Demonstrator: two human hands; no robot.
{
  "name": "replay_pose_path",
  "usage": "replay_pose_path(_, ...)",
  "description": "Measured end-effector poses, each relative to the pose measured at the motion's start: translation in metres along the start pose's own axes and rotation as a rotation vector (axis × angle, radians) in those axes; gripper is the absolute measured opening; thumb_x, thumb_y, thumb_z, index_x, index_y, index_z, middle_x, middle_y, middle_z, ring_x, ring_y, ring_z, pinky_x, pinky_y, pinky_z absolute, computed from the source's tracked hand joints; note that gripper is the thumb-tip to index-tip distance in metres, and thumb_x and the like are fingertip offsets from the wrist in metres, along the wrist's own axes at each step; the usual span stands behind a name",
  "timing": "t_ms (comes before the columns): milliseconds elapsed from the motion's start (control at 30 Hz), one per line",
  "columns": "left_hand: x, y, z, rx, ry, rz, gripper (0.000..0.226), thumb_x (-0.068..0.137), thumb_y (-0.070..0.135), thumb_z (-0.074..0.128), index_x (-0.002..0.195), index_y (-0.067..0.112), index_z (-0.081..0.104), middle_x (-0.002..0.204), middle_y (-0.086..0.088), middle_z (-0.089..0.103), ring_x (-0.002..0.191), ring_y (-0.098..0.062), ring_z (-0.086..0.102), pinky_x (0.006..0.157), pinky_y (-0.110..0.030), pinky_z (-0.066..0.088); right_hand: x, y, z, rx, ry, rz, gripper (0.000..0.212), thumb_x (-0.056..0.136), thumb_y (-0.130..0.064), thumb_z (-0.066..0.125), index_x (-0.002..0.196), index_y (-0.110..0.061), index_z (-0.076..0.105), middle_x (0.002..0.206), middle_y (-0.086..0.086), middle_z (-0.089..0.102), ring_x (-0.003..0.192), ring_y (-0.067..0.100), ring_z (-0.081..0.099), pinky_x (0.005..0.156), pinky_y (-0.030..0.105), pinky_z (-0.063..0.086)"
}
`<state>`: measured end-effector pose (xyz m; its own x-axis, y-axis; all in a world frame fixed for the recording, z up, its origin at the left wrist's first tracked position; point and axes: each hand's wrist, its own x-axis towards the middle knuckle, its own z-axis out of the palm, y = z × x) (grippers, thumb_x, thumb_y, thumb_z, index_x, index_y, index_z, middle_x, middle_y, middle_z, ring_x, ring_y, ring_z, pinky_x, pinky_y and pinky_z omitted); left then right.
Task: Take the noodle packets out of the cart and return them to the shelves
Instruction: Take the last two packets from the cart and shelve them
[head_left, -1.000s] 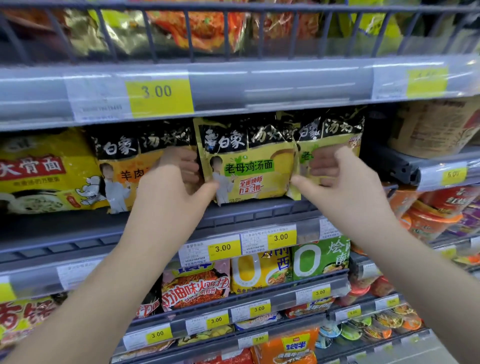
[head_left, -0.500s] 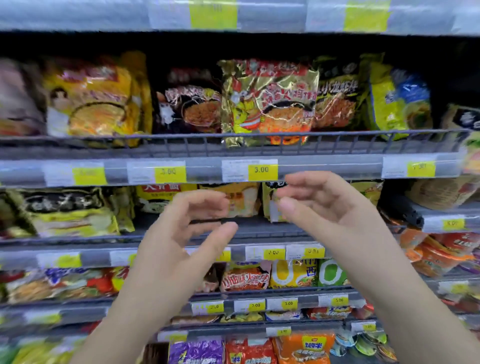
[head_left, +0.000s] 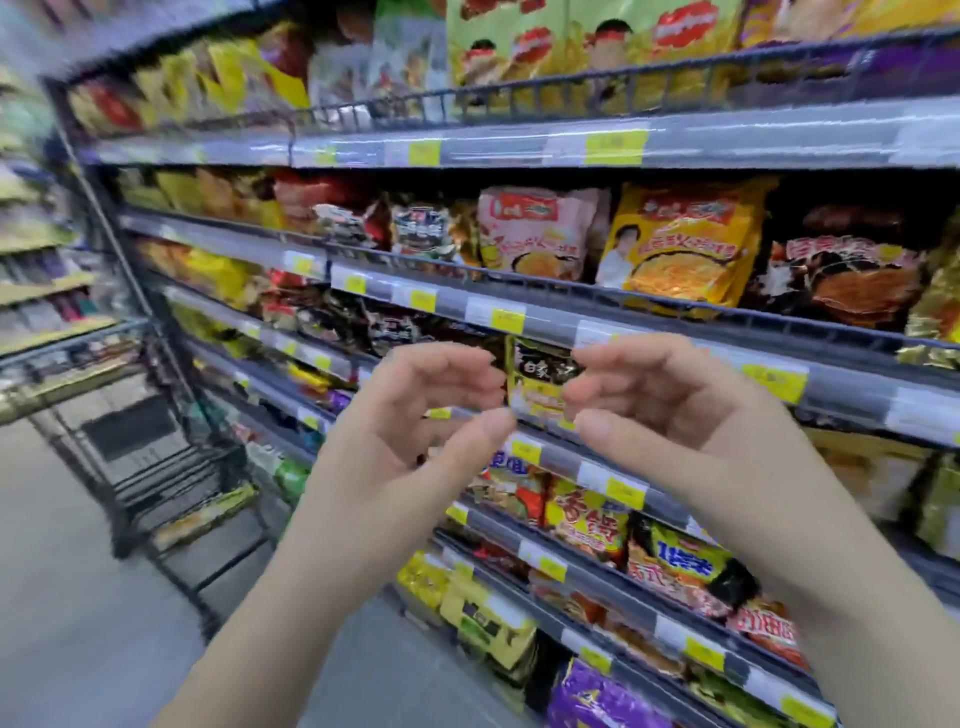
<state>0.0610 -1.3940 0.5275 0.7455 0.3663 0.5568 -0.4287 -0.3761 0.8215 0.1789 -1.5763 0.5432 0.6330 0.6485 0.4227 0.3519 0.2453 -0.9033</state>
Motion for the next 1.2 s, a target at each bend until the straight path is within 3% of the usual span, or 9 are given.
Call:
replay_pose_path(167,-0.051,0.004,-0.062,0.097,0.188,-0.070,0.032,0.085,0.023,0.074,0.115,0.016,0.066,0.111,-0.005,0.073,0.108,-0.016,0.069,0.085,-0.022,0.053,0.024,0.023,0.070,0.105,-0.182,-0.022,0.041,0.070,-0.030,0.079,0.110,-0.022,0.073,0.101,0.001,0.079,0.093,0.012,0.074,0.082,0.019,0.057)
replay_pose_path(433,-0.095,-0.008,-0.170,0.182,0.484,-0.147,0.034,0.082,0.018,0.074,0.114,0.008,0.066,0.108,-0.009,0.074,0.100,-0.011,0.070,0.082,-0.017,0.054,0.070,0.056,0.193,0.198,-0.448,0.029,0.036,0.074,-0.023,0.078,0.109,-0.019,0.073,0.102,0.005,0.079,0.093,0.016,0.073,0.086,0.024,0.059)
replay_pose_path(633,-0.091,-0.046,-0.275,0.225,0.647,-0.214,0.035,0.083,0.026,0.079,0.113,0.012,0.067,0.111,-0.001,0.076,0.103,-0.014,0.072,0.084,-0.019,0.056,0.136,0.087,0.302,0.168,-0.568,0.061,0.036,0.075,-0.023,0.078,0.110,-0.017,0.072,0.102,0.004,0.079,0.090,0.011,0.073,0.074,0.016,0.055)
replay_pose_path(733,-0.084,-0.065,-0.341,0.238,0.676,-0.265,0.033,0.086,0.026,0.081,0.113,0.014,0.067,0.113,-0.001,0.075,0.104,-0.018,0.072,0.085,-0.022,0.057,0.174,0.099,0.360,0.137,-0.611,0.076,0.034,0.075,-0.029,0.078,0.108,-0.023,0.074,0.103,0.002,0.079,0.095,0.014,0.074,0.080,0.018,0.056)
replay_pose_path(833,-0.074,-0.083,-0.407,0.235,0.657,-0.309,0.032,0.087,0.027,0.081,0.114,0.016,0.068,0.115,-0.002,0.075,0.104,-0.025,0.071,0.091,-0.033,0.060,0.213,0.114,0.414,0.118,-0.615,0.111,0.034,0.076,-0.028,0.078,0.109,-0.022,0.074,0.105,0.000,0.079,0.100,0.017,0.074,0.088,0.022,0.058)
replay_pose_path(933,-0.059,-0.105,-0.463,0.219,0.672,-0.329,0.033,0.082,0.023,0.075,0.112,0.012,0.068,0.113,-0.003,0.076,0.103,-0.027,0.071,0.089,-0.029,0.059,0.244,0.136,0.458,0.115,-0.617,0.155,0.035,0.077,-0.025,0.077,0.111,-0.018,0.074,0.105,0.001,0.079,0.101,0.021,0.074,0.094,0.027,0.058)
replay_pose_path(1200,-0.011,-0.174,-0.545,0.192,0.643,-0.401,0.031,0.083,0.024,0.074,0.112,0.014,0.068,0.114,-0.002,0.075,0.104,-0.026,0.071,0.095,-0.035,0.059,0.318,0.192,0.524,0.109,-0.596,0.229,0.036,0.077,-0.025,0.077,0.111,-0.016,0.073,0.104,0.002,0.079,0.100,0.022,0.074,0.095,0.032,0.059)
